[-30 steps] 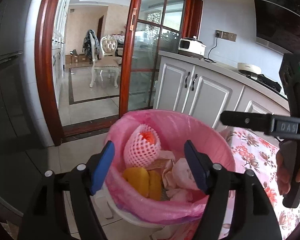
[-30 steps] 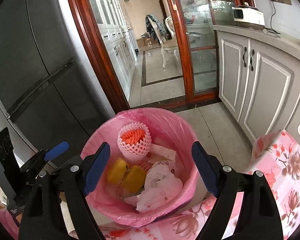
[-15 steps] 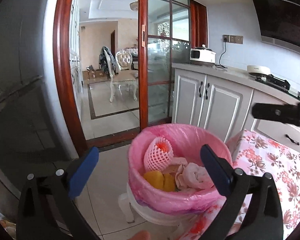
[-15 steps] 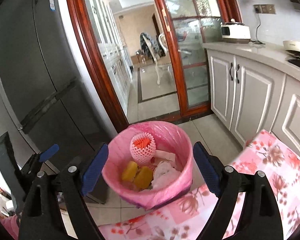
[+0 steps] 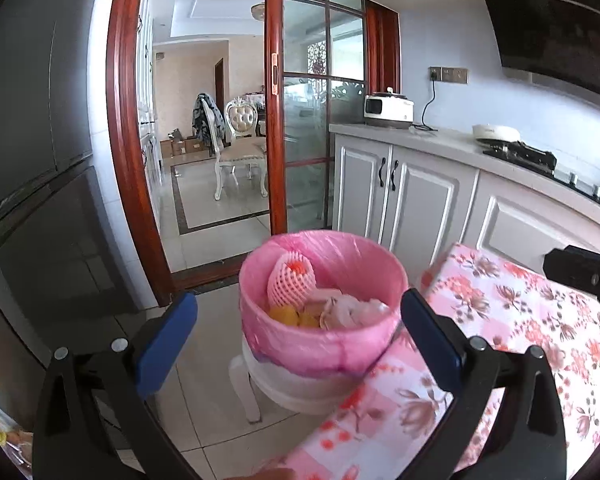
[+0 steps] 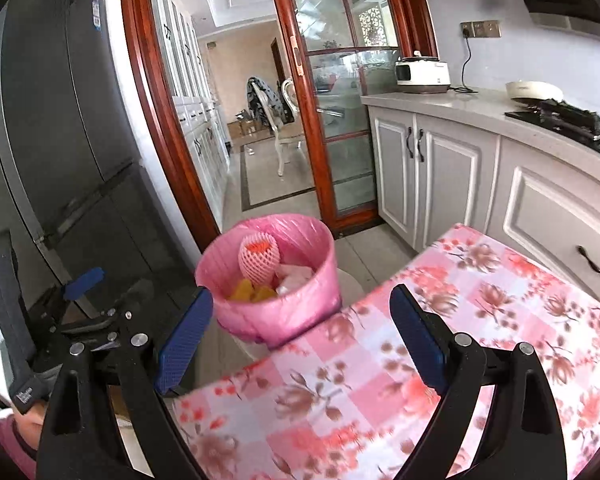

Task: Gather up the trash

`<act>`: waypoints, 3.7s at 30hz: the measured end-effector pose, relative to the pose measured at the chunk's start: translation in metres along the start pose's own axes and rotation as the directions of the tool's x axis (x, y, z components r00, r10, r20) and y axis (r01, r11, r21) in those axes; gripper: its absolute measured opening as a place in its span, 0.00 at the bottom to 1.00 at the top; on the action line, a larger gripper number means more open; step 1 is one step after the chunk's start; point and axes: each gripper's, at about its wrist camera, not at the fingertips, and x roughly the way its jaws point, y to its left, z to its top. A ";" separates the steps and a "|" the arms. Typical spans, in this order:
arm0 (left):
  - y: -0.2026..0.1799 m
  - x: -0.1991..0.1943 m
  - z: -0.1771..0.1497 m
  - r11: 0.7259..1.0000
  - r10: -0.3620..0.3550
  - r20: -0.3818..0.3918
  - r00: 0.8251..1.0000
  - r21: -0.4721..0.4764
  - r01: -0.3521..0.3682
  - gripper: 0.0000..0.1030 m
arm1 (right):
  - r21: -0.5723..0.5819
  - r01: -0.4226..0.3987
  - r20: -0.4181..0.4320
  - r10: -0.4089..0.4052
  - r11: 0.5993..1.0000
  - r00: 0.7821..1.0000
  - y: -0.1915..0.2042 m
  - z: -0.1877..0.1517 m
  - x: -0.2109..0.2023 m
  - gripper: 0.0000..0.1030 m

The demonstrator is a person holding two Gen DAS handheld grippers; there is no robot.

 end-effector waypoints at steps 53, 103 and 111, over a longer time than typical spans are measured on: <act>-0.028 -0.026 -0.031 0.999 -0.042 -0.054 0.998 -0.022 0.040 0.96 | -0.056 0.071 -0.048 -0.074 0.996 0.996 -0.012 -0.042 0.000 0.82; -0.025 -0.036 -0.037 0.999 -0.047 -0.047 0.998 0.009 0.047 0.96 | -0.087 0.090 0.003 -0.091 0.992 0.996 -0.006 -0.038 -0.009 0.82; -0.022 -0.037 -0.035 0.999 -0.047 -0.047 0.998 -0.004 0.047 0.96 | -0.092 0.090 0.008 -0.090 0.992 0.996 -0.004 -0.036 -0.011 0.83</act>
